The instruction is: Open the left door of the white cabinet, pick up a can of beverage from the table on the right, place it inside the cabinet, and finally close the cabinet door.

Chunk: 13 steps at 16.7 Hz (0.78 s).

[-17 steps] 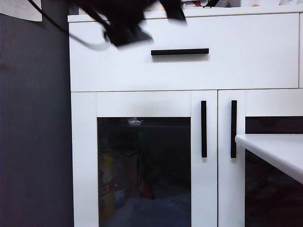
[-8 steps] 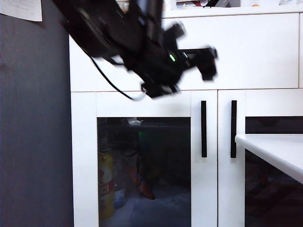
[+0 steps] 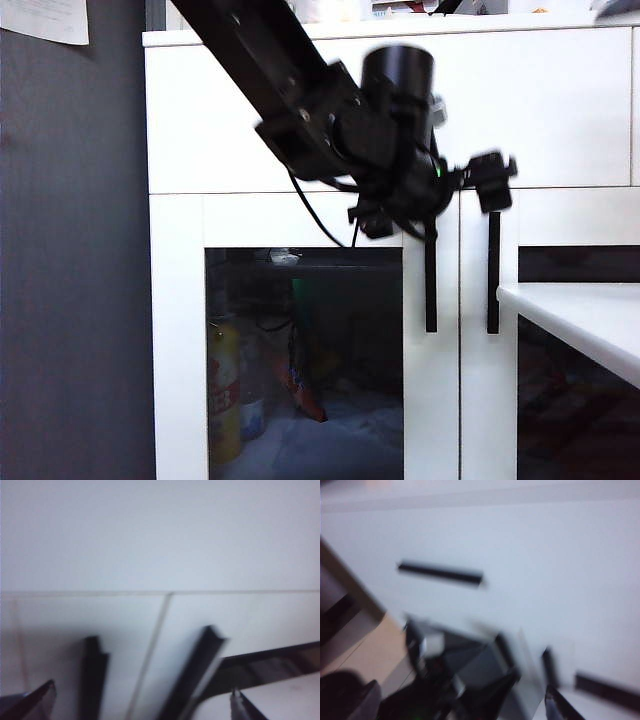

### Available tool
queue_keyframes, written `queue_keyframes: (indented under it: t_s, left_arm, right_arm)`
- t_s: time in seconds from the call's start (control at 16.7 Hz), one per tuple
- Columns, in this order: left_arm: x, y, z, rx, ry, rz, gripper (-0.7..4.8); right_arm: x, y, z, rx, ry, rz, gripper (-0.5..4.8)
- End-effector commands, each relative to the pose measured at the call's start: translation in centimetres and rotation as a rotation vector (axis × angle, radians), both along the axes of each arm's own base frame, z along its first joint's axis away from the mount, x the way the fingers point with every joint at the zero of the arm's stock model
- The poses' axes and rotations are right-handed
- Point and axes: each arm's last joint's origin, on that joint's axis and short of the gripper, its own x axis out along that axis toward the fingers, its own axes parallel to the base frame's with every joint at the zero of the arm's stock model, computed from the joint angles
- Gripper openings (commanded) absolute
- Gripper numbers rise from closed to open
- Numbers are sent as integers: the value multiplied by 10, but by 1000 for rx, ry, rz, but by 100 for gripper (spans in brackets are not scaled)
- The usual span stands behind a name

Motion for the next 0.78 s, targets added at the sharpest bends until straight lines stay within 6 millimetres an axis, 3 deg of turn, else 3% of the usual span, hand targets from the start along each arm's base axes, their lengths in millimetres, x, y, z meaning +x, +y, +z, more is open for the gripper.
queue_keyframes:
  t_s: [0.06,0.42,0.78]
  left_arm:
    - [6,-4,-12,17,1,69,479]
    - [11,-9,-39,13,-3,90,479]
    - [23,-6,-31,-7,-33,182,474]
  right_arm:
    - [-1,11,3,-37,-46,85,418]
    - [-2,13,-6,-90,-41,127,418]
    - [-1,13,-19,-103,-16,135,418]
